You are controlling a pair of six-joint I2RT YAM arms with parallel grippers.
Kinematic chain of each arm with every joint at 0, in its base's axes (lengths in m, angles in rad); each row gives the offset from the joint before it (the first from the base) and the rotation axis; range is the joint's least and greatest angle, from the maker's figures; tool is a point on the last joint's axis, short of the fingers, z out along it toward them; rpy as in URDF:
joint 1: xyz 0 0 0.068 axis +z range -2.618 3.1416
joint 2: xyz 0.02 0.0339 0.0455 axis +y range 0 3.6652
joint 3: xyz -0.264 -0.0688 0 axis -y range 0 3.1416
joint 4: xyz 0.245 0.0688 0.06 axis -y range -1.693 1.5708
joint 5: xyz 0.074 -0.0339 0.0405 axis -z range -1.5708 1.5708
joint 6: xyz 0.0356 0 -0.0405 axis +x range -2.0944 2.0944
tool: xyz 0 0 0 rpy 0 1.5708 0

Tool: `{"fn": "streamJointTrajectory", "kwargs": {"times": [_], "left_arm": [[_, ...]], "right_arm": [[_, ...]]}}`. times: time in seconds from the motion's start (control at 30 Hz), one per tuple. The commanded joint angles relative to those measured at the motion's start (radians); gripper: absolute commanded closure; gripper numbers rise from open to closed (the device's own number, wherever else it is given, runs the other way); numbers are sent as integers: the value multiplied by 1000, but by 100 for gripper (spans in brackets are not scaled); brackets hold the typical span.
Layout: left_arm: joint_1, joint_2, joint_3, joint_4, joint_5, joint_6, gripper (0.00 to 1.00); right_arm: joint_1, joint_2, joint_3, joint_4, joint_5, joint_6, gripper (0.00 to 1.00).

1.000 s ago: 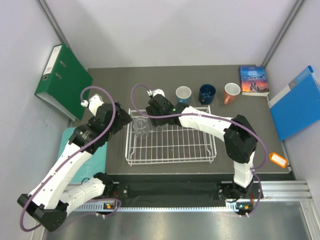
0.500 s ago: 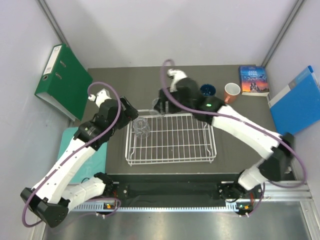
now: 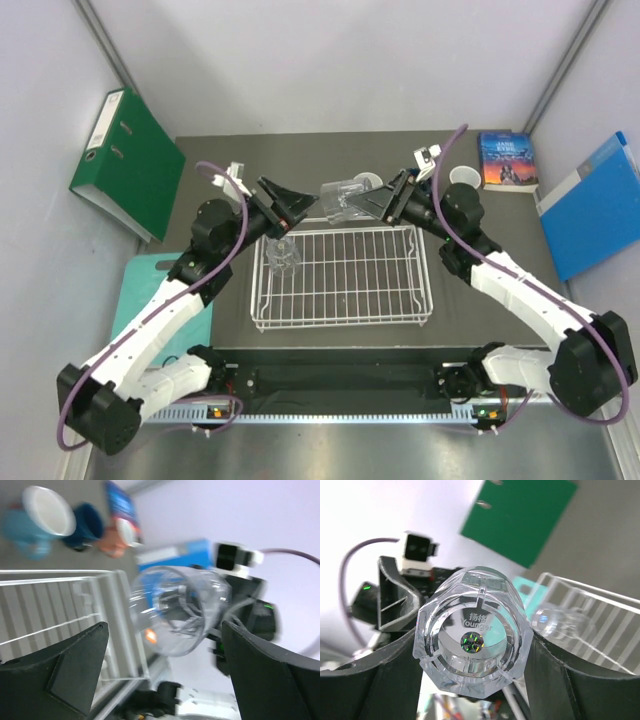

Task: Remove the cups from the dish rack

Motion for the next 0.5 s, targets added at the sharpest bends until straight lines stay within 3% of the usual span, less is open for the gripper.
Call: {"fn": "streamJointTrajectory", "kwargs": {"times": [0.0, 0.23, 0.37, 0.47], "left_arm": [[6, 76, 0, 452, 264, -143, 2], [4, 86, -3, 503, 278, -139, 9], [4, 96, -10, 531, 283, -151, 30], [4, 107, -9, 540, 287, -153, 37]], "right_arm": [[-27, 44, -52, 574, -120, 322, 100], [-25, 95, -40, 636, -128, 367, 100], [-25, 132, -31, 664, -131, 381, 100], [-19, 155, -21, 682, -137, 392, 100]]}}
